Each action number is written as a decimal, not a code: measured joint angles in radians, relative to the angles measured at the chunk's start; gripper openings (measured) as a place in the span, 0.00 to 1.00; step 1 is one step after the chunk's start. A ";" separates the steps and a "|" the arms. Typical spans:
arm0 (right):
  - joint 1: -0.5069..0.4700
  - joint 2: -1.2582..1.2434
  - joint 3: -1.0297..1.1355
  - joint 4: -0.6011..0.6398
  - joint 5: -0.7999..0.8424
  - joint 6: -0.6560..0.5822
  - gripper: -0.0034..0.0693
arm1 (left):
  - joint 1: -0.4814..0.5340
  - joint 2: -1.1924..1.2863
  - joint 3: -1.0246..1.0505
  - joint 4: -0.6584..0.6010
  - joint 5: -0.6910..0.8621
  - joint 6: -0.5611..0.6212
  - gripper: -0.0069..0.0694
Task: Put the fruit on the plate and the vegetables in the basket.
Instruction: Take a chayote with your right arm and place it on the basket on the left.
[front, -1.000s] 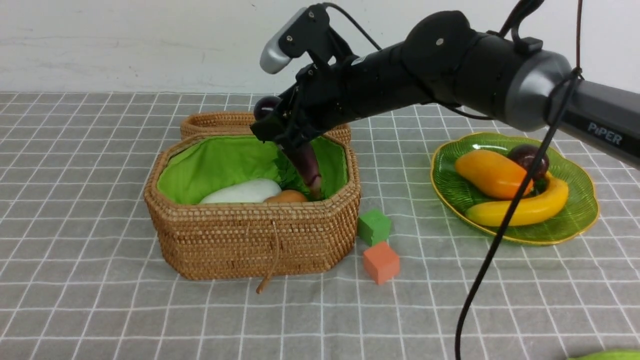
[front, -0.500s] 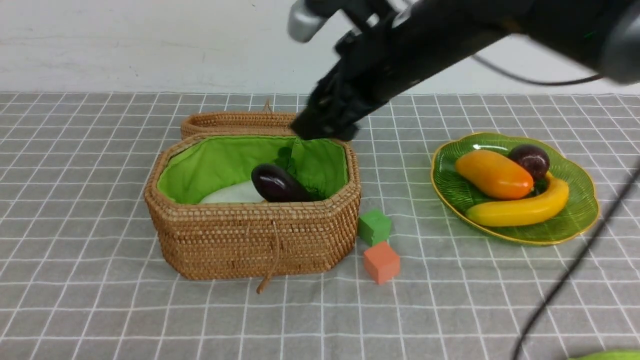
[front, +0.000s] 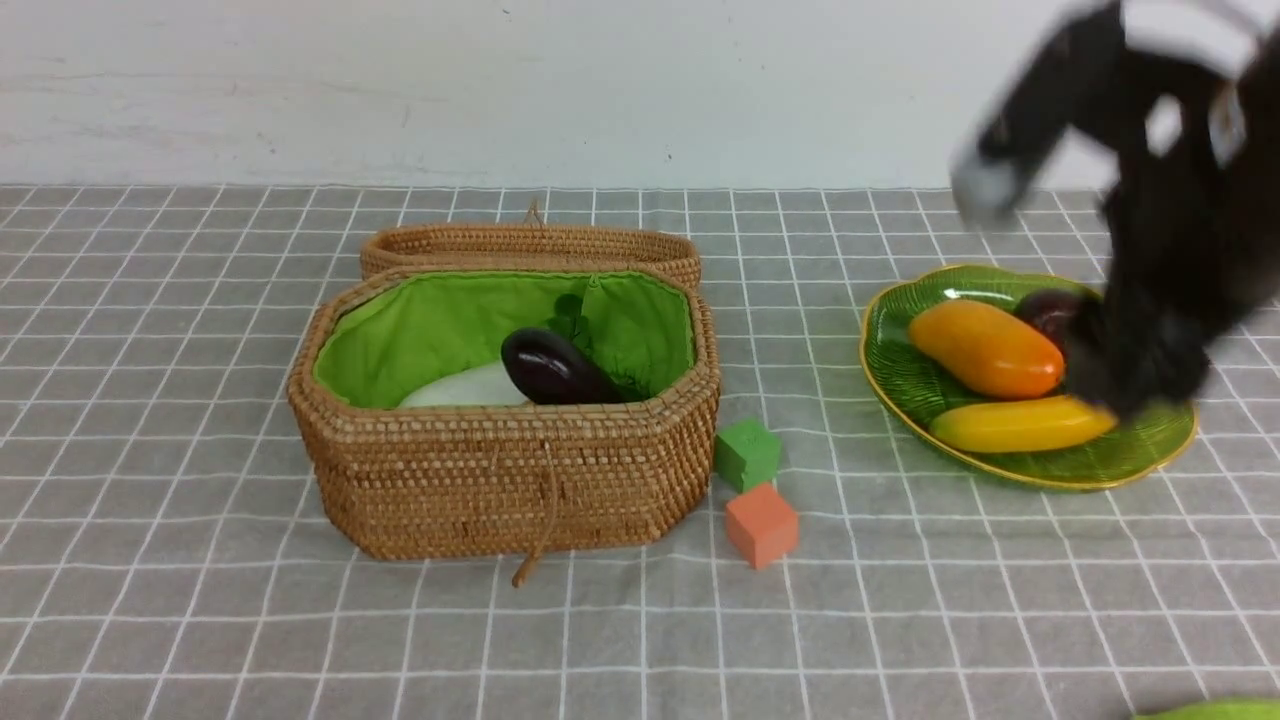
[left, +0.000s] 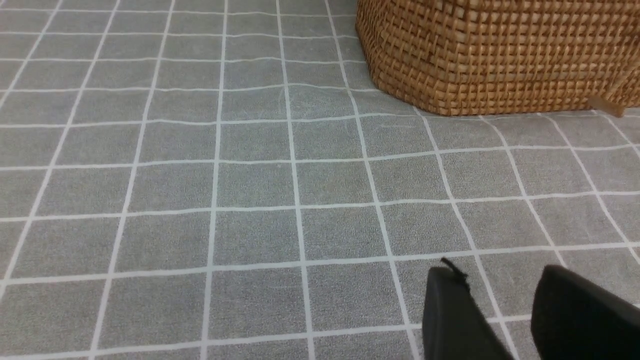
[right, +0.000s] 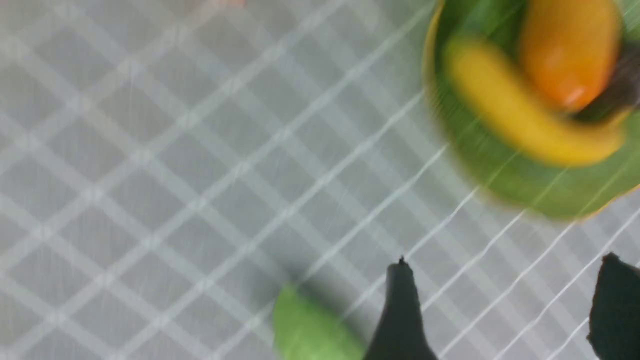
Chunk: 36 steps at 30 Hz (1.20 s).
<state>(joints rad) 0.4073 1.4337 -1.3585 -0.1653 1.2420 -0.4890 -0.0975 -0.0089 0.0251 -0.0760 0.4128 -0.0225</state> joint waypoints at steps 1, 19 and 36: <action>-0.004 -0.005 0.015 0.000 0.000 -0.004 0.71 | 0.000 0.000 0.000 0.000 0.000 0.000 0.40; -0.271 -0.031 0.636 -0.004 -0.371 -0.265 0.79 | 0.000 0.000 0.000 0.000 0.000 0.000 0.40; -0.317 0.157 0.632 -0.049 -0.465 -0.275 0.64 | 0.000 0.000 0.000 0.000 0.000 0.000 0.40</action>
<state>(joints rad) 0.0907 1.5909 -0.7269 -0.2142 0.7772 -0.7638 -0.0975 -0.0089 0.0251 -0.0760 0.4128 -0.0225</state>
